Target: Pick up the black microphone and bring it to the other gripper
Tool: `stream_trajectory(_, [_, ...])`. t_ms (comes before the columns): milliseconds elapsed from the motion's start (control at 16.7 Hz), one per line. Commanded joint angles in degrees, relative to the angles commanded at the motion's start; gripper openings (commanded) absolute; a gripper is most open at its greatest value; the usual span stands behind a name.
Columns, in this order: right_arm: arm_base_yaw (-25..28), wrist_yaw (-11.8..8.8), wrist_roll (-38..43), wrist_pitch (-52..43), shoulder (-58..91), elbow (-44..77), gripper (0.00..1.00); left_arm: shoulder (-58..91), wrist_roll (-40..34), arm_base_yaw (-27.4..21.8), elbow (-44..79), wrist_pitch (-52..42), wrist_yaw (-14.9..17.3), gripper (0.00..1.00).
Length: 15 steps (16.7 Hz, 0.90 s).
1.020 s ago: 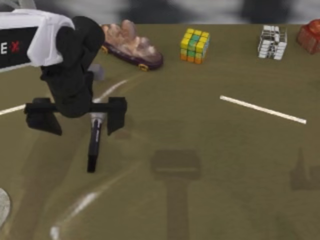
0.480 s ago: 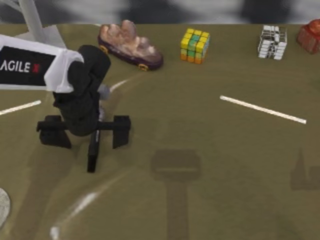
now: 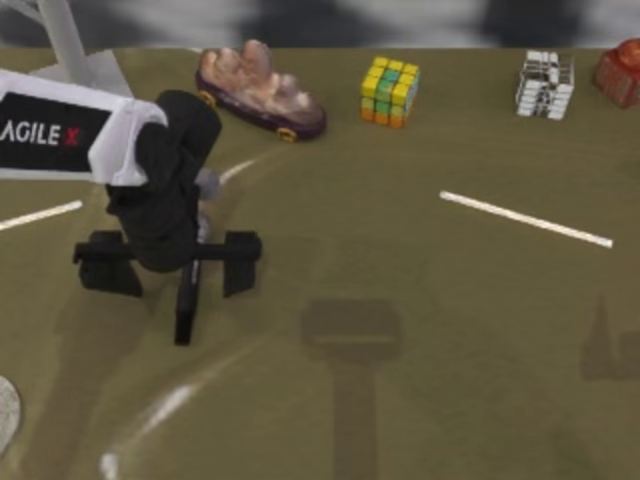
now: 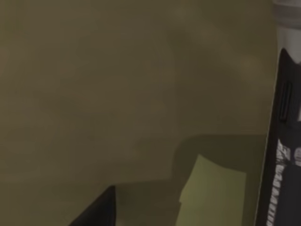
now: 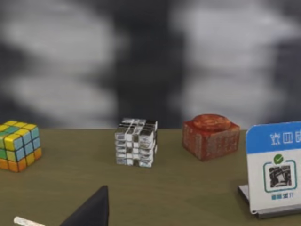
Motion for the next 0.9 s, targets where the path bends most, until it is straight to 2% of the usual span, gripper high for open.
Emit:
stream_trajectory(480, [0.0, 0.0, 0.0, 0.0, 0.0, 0.0, 1.00, 0.0, 0.0, 0.0, 0.0, 0.0, 0.0, 0.02])
stream_trajectory(900, [0.0, 0.0, 0.0, 0.0, 0.0, 0.0, 1.00, 0.0, 0.0, 0.0, 0.0, 0.0, 0.0, 0.00])
